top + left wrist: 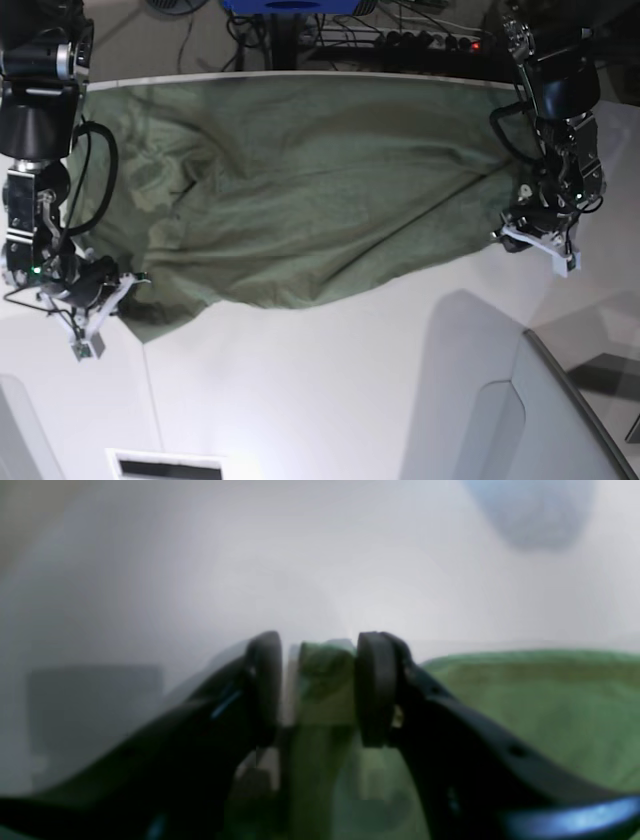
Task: Layout the t-shirt on the table in an organized manner, then fold the t-shirt properly
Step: 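Move the left gripper along the shirt edge and regrasp the fabric, then lift and fold the shirt edge over with both grippers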
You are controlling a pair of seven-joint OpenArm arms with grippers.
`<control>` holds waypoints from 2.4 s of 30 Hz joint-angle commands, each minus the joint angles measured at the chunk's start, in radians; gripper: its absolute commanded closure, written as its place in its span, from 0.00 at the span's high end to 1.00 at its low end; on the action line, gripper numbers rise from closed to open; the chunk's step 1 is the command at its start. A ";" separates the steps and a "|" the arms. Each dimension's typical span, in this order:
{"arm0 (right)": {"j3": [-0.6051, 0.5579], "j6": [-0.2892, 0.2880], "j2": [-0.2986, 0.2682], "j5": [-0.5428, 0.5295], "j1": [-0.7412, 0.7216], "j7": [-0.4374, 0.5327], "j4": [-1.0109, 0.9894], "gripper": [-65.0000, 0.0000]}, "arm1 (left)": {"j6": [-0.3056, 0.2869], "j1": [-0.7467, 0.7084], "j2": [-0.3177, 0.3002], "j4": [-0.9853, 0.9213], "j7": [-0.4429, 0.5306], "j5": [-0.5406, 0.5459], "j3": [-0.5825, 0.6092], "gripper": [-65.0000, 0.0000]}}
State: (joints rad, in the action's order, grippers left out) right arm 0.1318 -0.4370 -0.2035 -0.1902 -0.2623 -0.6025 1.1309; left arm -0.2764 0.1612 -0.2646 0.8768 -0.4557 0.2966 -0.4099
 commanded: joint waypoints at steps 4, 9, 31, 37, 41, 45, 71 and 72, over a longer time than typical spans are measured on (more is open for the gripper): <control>0.006 -0.001 -0.014 -0.009 -0.027 0.022 0.016 0.00 | -0.002 0.008 0.000 0.002 -0.028 0.006 0.013 0.08; 0.006 -0.001 -0.012 -0.009 -0.027 0.023 0.016 0.00 | -0.001 0.025 0.000 0.025 -0.031 -0.001 0.021 0.00; 0.006 -0.003 -0.081 -0.005 -0.099 0.100 0.016 0.00 | 0.001 0.087 -0.045 0.342 -0.133 -0.001 0.018 0.00; 0.006 -0.003 -0.083 -0.005 -0.081 0.100 0.016 0.00 | 0.001 0.080 -0.049 0.387 -0.133 0.000 0.010 0.00; 0.004 -0.003 -0.083 -0.005 -0.075 0.100 0.016 0.00 | 0.001 0.070 -0.049 0.396 -0.133 0.006 0.010 0.00; 0.001 -0.003 -0.083 -0.005 -0.061 0.100 0.013 0.00 | 0.001 0.065 -0.049 0.397 -0.133 0.008 0.010 0.00; 0.009 -0.069 -0.077 -0.007 -0.027 0.048 -0.058 0.00 | -0.001 -0.177 -0.065 0.574 -0.147 0.010 0.009 0.00; 0.009 -0.069 -0.075 -0.009 -0.024 0.039 -0.053 0.00 | -0.001 -0.193 -0.063 0.586 -0.171 0.010 0.010 0.00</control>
State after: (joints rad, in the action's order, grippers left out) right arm 0.1337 -0.5060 -0.2649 -0.1864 -0.2646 -0.5808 1.0576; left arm -0.2794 -0.0406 -0.3141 1.4433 -0.6415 0.2985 -0.3958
